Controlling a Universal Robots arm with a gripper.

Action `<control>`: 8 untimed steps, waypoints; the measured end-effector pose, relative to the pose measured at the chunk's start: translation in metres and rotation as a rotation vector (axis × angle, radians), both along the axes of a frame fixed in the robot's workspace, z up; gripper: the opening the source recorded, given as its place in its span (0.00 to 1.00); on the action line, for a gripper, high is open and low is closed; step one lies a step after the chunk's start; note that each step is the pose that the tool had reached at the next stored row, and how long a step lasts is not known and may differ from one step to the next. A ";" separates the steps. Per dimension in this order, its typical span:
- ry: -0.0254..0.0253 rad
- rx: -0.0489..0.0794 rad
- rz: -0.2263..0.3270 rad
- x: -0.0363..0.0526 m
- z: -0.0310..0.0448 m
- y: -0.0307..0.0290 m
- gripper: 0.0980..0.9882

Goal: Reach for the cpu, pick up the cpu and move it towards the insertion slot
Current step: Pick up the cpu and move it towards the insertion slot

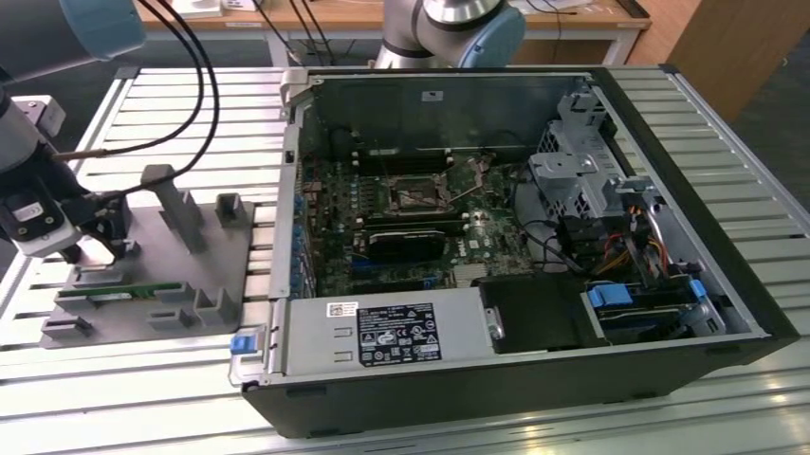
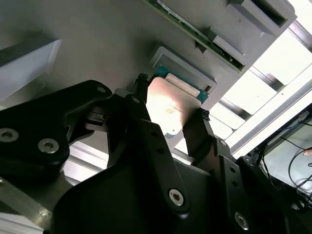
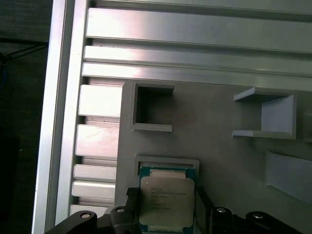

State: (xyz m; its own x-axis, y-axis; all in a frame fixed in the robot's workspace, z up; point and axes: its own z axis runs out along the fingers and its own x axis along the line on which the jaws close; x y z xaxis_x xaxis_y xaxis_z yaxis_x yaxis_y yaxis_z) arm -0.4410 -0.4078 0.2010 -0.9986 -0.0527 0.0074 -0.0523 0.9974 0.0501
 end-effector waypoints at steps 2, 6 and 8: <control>-0.0002 0.000 0.000 0.0000 0.0007 0.0000 0.50; -0.0001 0.000 0.000 0.0000 0.0022 0.0000 0.50; 0.0000 0.000 0.000 0.0000 0.0031 0.0000 0.50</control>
State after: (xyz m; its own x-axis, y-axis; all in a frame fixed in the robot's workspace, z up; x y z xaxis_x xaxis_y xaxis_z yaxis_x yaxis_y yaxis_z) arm -0.4410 -0.4078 0.2041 -0.9986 -0.0527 0.0073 -0.0523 0.9974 0.0501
